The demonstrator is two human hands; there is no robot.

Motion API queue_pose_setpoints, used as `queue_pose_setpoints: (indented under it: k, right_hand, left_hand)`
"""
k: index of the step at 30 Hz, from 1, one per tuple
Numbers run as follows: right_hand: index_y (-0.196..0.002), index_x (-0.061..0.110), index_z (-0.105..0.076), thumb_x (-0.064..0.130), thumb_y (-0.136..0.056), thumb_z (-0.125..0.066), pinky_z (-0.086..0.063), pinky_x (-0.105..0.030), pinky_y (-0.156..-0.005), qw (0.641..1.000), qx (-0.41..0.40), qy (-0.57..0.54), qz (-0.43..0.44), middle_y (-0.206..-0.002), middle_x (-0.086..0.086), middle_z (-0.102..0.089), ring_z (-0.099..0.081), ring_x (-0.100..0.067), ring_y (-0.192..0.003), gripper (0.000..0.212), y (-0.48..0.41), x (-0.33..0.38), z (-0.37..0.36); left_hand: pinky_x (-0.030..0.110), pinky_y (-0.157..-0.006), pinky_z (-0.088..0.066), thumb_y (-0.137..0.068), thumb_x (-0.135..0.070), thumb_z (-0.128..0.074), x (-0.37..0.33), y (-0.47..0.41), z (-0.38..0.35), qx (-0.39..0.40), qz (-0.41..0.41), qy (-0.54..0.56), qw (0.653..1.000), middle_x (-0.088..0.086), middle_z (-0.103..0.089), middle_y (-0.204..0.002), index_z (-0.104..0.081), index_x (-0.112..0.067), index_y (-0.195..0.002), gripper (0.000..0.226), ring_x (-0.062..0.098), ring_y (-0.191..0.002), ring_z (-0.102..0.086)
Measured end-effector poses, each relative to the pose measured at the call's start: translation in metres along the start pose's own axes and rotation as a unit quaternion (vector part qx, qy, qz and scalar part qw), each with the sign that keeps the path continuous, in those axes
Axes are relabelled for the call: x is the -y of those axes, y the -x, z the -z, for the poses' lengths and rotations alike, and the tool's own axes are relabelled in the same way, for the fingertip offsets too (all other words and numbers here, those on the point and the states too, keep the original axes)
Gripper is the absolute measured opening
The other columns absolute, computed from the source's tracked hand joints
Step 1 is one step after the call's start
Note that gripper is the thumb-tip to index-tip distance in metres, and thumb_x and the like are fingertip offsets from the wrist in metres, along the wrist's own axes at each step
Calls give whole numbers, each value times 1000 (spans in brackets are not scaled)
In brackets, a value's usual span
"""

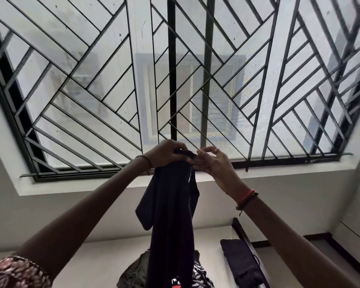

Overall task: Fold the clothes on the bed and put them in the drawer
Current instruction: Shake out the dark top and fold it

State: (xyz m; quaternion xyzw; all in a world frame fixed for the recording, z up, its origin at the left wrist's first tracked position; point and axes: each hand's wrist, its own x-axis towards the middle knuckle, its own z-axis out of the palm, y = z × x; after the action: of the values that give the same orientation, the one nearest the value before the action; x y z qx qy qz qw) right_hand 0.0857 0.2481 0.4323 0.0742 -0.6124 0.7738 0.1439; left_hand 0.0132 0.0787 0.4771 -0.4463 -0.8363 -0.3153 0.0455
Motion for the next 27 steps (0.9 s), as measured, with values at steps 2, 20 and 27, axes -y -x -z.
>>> queue_pose_setpoints:
  k: [2, 20, 27]
  right_hand:
    - [-88, 11, -48, 14, -95, -55, -53, -22, -60, 996, -11, 86, 22, -79, -10, -72, -66, -13, -63, 10, -2, -15, 4]
    - [-74, 5, -69, 16, -71, -82, -38, -3, -87, 787, 194, 546, 212, -112, -3, -55, -54, 4, -99, 17, -44, -3, 92]
    - [-86, 16, -74, 6, -77, -76, -47, -19, -82, 862, 200, 456, 100, -93, 2, -72, -65, -4, -86, 14, -50, 43, 89]
  left_hand:
    - [32, -87, -47, -81, -23, -72, 3, 1, 7, -2, 1, 3, 1000, 7, -72, -94, -73, -14, -98, 19, 19, -92, -65]
    - [17, -77, -48, -80, -24, -73, 59, 28, 73, -58, 70, -26, 996, -8, -70, -85, -71, -34, -87, 12, 0, -81, -62]
    - [8, -65, -45, -85, -18, -68, 61, 26, 74, -141, 60, 47, 987, -16, -69, -75, -70, -49, -73, 33, -6, -70, -61]
